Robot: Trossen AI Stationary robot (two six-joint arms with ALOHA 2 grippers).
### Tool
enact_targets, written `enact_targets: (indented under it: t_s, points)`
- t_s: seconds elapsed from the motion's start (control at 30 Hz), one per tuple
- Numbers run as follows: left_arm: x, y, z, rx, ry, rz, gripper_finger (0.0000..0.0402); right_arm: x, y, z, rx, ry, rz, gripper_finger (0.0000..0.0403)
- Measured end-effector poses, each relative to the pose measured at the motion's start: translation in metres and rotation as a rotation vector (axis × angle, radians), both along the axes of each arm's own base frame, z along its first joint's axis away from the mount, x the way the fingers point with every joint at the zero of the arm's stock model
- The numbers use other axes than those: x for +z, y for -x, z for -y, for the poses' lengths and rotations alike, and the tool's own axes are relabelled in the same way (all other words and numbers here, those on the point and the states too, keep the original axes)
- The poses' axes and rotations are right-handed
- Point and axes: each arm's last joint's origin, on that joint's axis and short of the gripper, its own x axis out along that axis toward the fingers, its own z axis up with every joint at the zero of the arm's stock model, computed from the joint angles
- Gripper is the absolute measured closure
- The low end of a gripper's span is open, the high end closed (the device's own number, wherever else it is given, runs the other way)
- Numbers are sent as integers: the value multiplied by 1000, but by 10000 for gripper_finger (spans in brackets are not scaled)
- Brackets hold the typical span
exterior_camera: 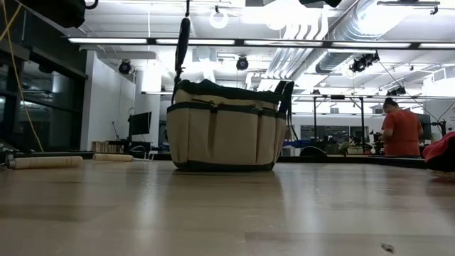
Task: Pick & Place Garden tools in Gardening bag
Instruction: Put the shear scissors into the gardening bag
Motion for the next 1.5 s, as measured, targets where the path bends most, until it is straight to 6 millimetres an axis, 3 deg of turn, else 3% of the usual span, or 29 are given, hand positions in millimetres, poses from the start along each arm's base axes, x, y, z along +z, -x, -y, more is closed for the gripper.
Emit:
enact_targets:
  t_s: [0.77,1.5]
  points:
    - [-12,1,0,-34,51,-13,402,0,0,0,0,0,0,264]
    - [-8,14,26,-13,70,-58,402,0,0,0,-8,-4,1,264]
